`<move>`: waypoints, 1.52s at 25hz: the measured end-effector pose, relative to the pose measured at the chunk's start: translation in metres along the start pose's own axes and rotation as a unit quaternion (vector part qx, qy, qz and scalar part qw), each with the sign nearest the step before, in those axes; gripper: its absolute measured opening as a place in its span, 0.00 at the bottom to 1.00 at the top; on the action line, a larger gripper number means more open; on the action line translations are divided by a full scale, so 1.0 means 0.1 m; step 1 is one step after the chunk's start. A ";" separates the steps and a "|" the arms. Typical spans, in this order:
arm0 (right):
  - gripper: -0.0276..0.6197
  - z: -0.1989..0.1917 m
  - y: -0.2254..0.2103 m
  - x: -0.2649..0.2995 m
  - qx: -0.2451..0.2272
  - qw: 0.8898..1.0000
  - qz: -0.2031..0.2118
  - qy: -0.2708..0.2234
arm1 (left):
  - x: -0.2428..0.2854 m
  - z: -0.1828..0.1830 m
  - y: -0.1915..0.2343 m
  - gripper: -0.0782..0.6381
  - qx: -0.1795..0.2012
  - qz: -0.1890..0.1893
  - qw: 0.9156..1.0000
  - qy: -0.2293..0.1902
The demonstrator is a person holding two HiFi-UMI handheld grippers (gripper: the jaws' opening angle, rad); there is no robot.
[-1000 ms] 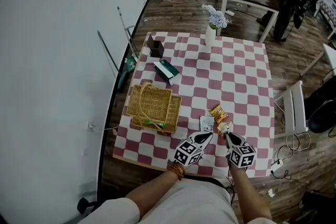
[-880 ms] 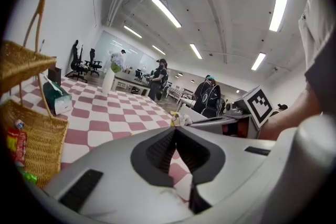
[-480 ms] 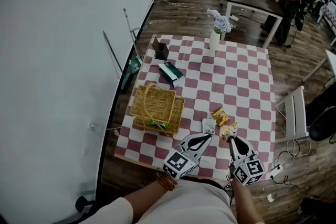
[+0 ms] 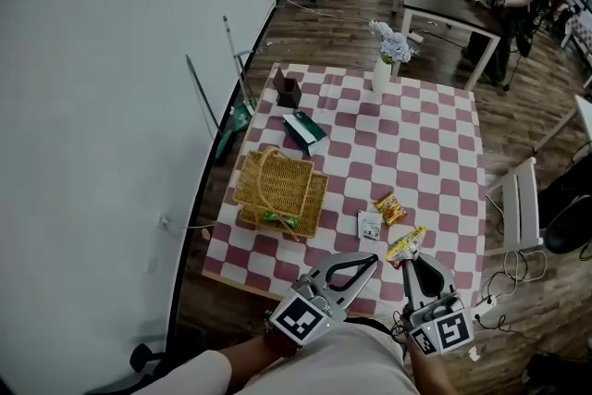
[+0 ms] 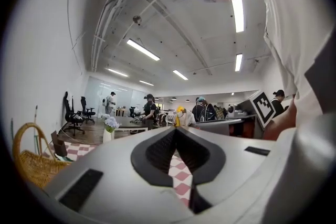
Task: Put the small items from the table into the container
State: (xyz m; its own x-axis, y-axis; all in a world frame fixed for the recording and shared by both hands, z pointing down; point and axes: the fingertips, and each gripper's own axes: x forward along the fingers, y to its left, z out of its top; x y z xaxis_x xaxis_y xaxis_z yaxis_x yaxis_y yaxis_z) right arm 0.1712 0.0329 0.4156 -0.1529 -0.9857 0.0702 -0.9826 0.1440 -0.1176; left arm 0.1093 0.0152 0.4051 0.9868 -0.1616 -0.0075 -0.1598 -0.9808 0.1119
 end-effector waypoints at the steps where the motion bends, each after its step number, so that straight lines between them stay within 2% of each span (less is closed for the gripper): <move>1: 0.10 0.03 0.02 -0.02 -0.005 1.000 0.001 -0.002 | -0.02 0.05 -0.01 0.13 -0.001 0.001 1.000 -0.004; 7: 0.10 0.06 0.13 0.00 -0.014 1.000 0.011 -0.003 | -0.10 0.07 0.03 0.13 -0.011 0.018 1.000 0.003; 18: 0.10 0.07 0.51 0.32 -0.026 0.997 0.075 -0.001 | -0.50 0.08 0.30 0.13 -0.012 0.082 0.997 0.000; 30: 0.10 0.01 1.22 0.76 -0.024 0.983 0.180 0.007 | -1.17 0.08 0.63 0.13 -0.018 0.176 0.984 0.003; 38: 0.10 0.01 1.39 0.91 -0.021 0.979 0.205 0.008 | -1.34 0.07 0.73 0.13 -0.016 0.202 0.979 0.001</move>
State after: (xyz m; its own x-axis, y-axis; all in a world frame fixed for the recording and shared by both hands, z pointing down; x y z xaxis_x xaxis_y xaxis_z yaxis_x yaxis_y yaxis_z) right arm 0.0209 -0.0369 0.4048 -0.5357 -0.8434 0.0420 -0.8422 0.5300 -0.0988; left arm -0.0345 -0.0352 0.4070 0.8436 -0.5351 0.0458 -0.5359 -0.8331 0.1370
